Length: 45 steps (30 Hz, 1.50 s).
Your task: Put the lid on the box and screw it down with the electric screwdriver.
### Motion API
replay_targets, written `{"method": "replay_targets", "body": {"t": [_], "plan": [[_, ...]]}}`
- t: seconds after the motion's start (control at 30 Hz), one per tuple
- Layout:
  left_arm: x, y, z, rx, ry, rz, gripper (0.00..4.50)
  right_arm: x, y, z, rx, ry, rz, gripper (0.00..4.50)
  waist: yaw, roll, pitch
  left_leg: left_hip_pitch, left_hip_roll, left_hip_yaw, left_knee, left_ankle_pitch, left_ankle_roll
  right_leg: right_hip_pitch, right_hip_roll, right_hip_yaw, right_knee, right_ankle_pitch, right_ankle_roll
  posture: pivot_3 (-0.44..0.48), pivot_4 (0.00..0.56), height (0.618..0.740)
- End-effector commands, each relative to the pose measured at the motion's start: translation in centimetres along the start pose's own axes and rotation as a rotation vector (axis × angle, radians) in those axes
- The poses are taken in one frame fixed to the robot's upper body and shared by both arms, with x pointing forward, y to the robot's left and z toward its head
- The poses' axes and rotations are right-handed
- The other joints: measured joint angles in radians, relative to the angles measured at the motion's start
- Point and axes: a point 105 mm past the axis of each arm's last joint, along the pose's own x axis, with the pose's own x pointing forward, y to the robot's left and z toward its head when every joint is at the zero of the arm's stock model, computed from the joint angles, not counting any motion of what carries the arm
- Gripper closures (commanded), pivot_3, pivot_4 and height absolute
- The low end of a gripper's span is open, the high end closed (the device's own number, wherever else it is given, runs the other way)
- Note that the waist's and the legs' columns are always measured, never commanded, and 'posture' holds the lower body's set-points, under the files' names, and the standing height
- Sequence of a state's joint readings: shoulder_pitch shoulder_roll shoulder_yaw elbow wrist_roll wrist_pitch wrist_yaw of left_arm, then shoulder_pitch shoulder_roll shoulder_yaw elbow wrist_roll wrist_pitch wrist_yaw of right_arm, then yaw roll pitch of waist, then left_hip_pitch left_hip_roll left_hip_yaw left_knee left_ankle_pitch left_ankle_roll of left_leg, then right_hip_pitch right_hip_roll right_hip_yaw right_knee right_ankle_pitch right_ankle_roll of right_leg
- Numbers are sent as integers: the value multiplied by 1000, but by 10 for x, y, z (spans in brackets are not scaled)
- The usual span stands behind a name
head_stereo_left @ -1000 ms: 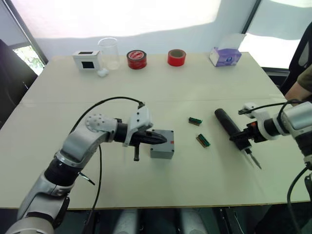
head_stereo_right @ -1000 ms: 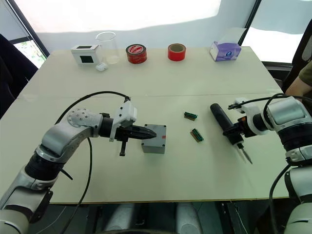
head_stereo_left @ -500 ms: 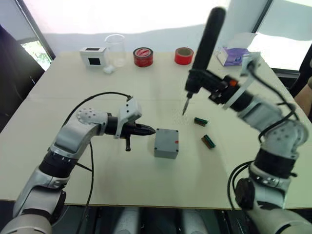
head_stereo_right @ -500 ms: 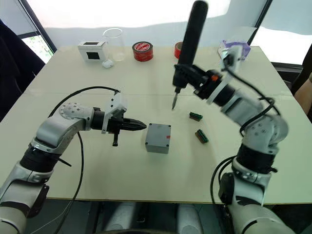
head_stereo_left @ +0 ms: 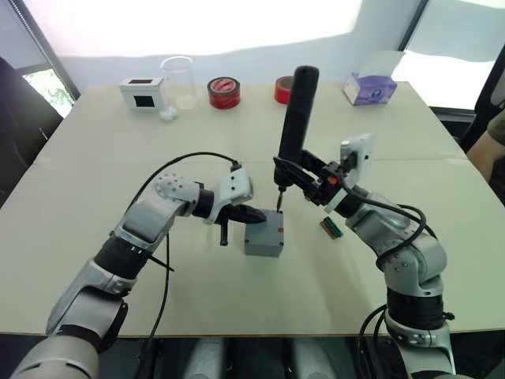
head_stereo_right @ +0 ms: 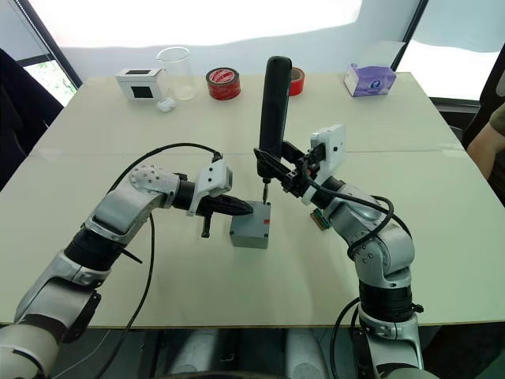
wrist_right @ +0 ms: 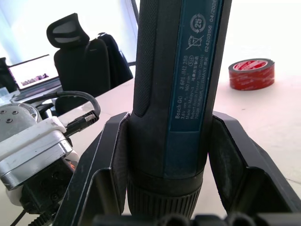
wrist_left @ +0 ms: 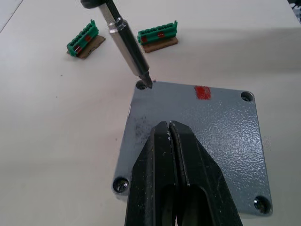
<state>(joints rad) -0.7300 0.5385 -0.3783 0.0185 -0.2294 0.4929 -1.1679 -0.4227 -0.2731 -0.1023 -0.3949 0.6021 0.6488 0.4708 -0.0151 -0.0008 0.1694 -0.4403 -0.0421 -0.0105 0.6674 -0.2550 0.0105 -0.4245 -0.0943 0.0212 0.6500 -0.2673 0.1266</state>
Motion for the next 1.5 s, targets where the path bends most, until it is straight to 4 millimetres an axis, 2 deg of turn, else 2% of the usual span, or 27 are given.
{"method": "replay_targets", "body": {"t": [0.03,0.43,0.63,0.8,0.93,1.23,1.5], "plan": [[2,-2,1,31,25,-16,4500,-1,5,13,-65,-66,19,2667,0,0,0,0,0,0,0,0,0,0,0,0,0,0,0,0,150,740],[-1,-4,0,16,21,-20,4500,-7,6,-15,-111,12,6,2667,2,0,0,1,0,0,0,0,0,0,0,0,0,0,0,0,150,740],[-1,-7,-2,6,24,-22,4500,-16,10,-43,-106,109,18,2667,2,-1,-2,3,0,0,0,0,1,4,0,0,0,0,0,0,150,740],[1,-10,-10,1,48,-20,4500,-17,13,-56,-60,140,9,2667,2,-2,-2,23,1,0,-3,-3,4,23,0,0,-4,-2,-1,0,150,740],[3,-13,-9,-7,34,-29,4500,-20,12,-68,-65,185,-12,2667,2,-3,-4,31,1,0,-4,-4,5,30,0,0,-4,-4,-1,0,150,740],[5,-14,-9,-13,28,-27,4500,-32,25,-82,-82,228,52,2667,3,-9,-11,32,1,-1,-5,-4,5,32,0,0,-4,-5,-2,0,150,740],[5,-13,-10,-19,26,-21,4500,-31,21,-96,-71,297,28,2667,1,-10,-14,33,1,-1,-6,-4,5,32,0,0,-4,-5,-2,0,150,740]]}}
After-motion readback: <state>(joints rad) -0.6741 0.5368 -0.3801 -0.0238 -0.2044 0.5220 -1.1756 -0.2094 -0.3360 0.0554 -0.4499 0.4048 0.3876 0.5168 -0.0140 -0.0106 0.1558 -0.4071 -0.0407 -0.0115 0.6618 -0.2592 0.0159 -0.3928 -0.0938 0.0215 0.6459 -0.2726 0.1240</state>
